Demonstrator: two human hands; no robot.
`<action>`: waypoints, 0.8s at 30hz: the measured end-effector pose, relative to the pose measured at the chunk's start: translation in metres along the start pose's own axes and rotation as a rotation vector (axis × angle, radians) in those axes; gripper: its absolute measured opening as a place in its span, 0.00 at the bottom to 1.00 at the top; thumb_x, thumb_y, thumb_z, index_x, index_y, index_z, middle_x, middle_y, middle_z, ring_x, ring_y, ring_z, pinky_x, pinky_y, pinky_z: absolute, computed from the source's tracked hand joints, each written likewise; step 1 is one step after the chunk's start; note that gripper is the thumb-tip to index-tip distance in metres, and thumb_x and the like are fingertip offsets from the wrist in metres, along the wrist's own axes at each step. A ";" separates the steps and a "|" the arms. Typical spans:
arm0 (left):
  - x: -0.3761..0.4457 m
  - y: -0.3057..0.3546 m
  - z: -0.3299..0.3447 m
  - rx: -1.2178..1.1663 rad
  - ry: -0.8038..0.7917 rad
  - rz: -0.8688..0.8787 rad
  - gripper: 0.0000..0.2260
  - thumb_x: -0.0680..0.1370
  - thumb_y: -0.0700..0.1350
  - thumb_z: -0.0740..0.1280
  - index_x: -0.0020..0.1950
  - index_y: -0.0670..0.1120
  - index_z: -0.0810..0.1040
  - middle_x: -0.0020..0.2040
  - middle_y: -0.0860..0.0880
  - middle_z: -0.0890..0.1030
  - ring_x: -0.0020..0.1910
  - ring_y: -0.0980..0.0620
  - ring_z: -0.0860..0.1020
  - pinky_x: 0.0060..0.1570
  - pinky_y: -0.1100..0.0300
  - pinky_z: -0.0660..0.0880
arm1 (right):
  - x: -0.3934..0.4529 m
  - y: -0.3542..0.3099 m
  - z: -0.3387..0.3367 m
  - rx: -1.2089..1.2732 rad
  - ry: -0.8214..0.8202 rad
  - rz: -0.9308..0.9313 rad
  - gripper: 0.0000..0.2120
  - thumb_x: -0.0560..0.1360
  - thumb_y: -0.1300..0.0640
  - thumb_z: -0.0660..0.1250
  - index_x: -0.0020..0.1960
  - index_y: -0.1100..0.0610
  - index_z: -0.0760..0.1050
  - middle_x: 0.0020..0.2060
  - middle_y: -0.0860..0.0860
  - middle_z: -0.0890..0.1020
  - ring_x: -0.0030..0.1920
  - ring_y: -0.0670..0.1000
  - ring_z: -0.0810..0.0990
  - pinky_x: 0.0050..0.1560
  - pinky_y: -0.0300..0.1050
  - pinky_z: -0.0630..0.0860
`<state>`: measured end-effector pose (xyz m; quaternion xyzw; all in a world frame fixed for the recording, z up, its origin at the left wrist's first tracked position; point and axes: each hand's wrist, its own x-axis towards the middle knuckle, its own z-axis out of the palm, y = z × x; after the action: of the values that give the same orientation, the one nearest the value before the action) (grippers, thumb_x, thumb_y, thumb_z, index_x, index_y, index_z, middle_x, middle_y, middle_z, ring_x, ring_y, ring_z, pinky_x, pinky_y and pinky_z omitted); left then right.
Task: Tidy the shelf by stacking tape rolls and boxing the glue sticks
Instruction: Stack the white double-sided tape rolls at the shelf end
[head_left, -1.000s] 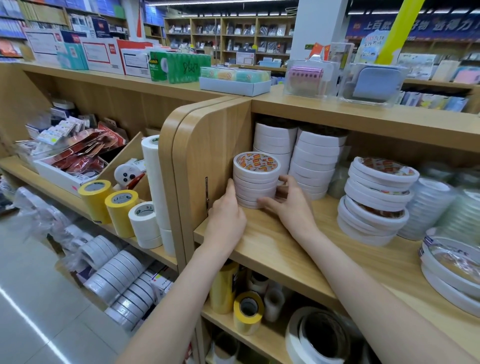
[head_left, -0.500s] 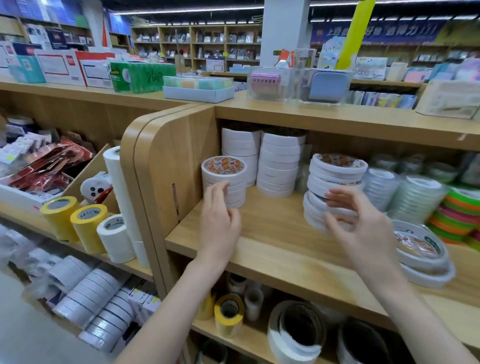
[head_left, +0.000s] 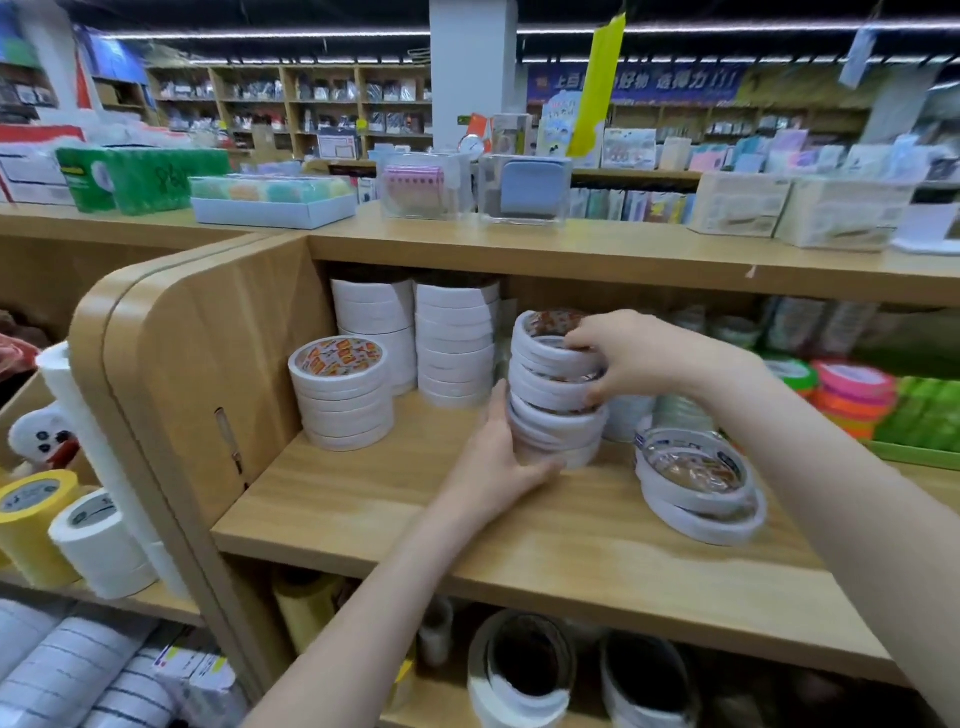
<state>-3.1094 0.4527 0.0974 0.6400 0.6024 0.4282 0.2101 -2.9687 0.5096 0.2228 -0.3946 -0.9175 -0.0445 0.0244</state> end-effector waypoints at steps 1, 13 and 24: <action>0.003 0.001 0.003 -0.025 0.000 -0.015 0.47 0.68 0.49 0.76 0.76 0.45 0.49 0.72 0.52 0.61 0.71 0.54 0.61 0.67 0.67 0.57 | 0.003 0.000 -0.001 -0.003 -0.014 0.004 0.09 0.67 0.54 0.73 0.41 0.51 0.72 0.41 0.48 0.75 0.43 0.50 0.73 0.35 0.42 0.67; 0.012 -0.001 0.013 0.056 0.152 -0.072 0.46 0.54 0.64 0.69 0.69 0.48 0.62 0.63 0.52 0.72 0.63 0.52 0.70 0.62 0.46 0.68 | 0.001 0.015 0.003 0.243 -0.001 -0.037 0.07 0.67 0.60 0.74 0.36 0.58 0.76 0.30 0.48 0.77 0.34 0.46 0.76 0.35 0.39 0.72; -0.002 -0.011 -0.017 0.112 0.187 -0.057 0.36 0.70 0.44 0.73 0.73 0.44 0.59 0.66 0.48 0.73 0.65 0.51 0.71 0.54 0.71 0.63 | 0.013 0.003 0.011 0.221 0.055 -0.127 0.13 0.68 0.60 0.72 0.30 0.57 0.69 0.28 0.49 0.72 0.32 0.47 0.70 0.35 0.42 0.67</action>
<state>-3.1296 0.4484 0.0978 0.5905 0.6602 0.4459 0.1289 -2.9756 0.5223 0.2135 -0.3292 -0.9389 0.0445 0.0901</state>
